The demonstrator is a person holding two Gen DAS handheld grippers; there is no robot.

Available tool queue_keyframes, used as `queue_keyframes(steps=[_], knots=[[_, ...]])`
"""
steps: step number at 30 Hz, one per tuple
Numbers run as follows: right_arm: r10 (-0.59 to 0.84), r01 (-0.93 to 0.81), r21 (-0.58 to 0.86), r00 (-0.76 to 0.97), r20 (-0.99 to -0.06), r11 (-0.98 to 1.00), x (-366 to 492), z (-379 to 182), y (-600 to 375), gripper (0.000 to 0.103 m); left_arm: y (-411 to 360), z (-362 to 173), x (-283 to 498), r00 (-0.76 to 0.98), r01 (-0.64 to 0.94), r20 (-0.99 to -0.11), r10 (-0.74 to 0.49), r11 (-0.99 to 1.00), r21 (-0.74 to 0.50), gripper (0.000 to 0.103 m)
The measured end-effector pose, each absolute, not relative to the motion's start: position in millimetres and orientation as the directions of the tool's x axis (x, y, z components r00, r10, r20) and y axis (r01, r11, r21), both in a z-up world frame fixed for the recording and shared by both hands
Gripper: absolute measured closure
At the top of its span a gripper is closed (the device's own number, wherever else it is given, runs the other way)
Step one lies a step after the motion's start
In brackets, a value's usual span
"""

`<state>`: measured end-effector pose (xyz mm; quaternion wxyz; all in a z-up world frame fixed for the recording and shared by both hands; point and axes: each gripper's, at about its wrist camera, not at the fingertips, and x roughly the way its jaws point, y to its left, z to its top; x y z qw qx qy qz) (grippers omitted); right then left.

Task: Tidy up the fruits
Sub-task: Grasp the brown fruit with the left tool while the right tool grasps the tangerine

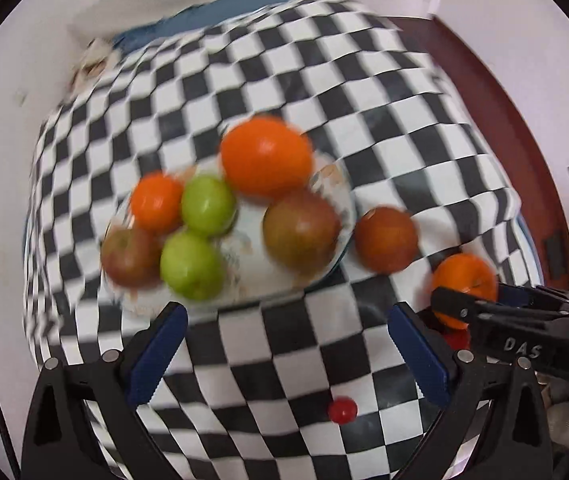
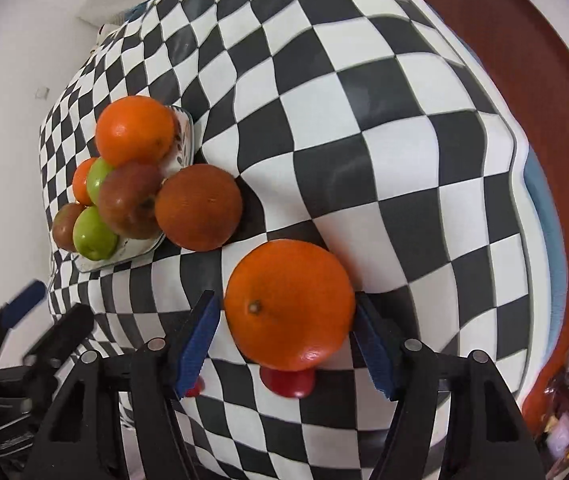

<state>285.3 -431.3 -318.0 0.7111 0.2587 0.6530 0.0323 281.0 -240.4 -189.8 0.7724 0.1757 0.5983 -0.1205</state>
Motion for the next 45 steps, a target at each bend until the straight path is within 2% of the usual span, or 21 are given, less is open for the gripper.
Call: queue_keyframes(steps=[4,8,12,13,16,21,22,23,25,34,41,45], knots=[[0.397,0.301,0.434,0.179,-0.9,0.849,280.2,-307.9,-444.2,0.038,-268.8,-185.8,302.3,0.197,0.57,-0.98,-0.029,0.817,0.09,0.0],[0.402,0.32,0.445,0.195,-0.895,0.836,275.5,-301.9,-461.1,0.038,-303.1,-197.6,319.4,0.128,0.722,-0.992,0.016,0.684,0.105,0.0],[0.426,0.358,0.475,0.21,-0.88,0.804,270.6,-303.3,-474.2,0.038,-331.0,-219.9,328.5,0.089,0.795,-0.992,0.091,0.593,0.126,0.001],[0.432,0.363,0.482,0.213,-0.876,0.797,269.2,-304.1,-475.0,0.038,-334.8,-224.6,329.1,0.073,0.804,-0.992,0.099,0.582,0.118,0.008],[0.437,0.376,0.489,0.219,-0.872,0.787,264.9,-305.6,-478.3,0.038,-347.4,-239.8,332.1,0.026,0.823,-0.991,0.135,0.56,0.098,0.022],[0.439,0.383,0.49,0.219,-0.872,0.783,264.6,-306.9,-480.4,0.038,-358.4,-262.0,322.8,-0.012,0.857,-0.981,0.193,0.508,0.089,0.026],[0.437,0.385,0.488,0.217,-0.873,0.783,265.4,-307.7,-479.9,0.038,-359.7,-264.8,321.6,-0.011,0.86,-0.98,0.201,0.502,0.093,0.028],[0.437,0.387,0.488,0.216,-0.873,0.783,266.2,-308.0,-479.9,0.038,-360.7,-268.7,320.0,-0.017,0.863,-0.978,0.207,0.497,0.09,0.038],[0.437,0.387,0.486,0.214,-0.874,0.783,266.1,-308.2,-480.9,0.038,-359.5,-275.5,315.7,-0.065,0.855,-0.978,0.2,0.516,0.049,0.05],[0.409,0.375,0.458,0.206,-0.889,0.806,264.1,-303.9,-474.9,0.038,-335.6,-246.6,303.6,0.004,0.773,-0.994,0.106,0.63,0.07,0.051],[0.408,0.32,0.456,0.21,-0.889,0.83,264.5,-286.5,-457.7,0.038,-241.8,-221.7,286.3,-0.017,0.532,-0.999,-0.029,0.846,-0.034,0.051],[0.429,0.241,0.467,0.196,-0.882,0.851,271.7,-275.7,-418.8,0.038,-180.3,-217.3,272.8,-0.012,0.385,-0.998,-0.063,0.921,-0.063,0.051]])
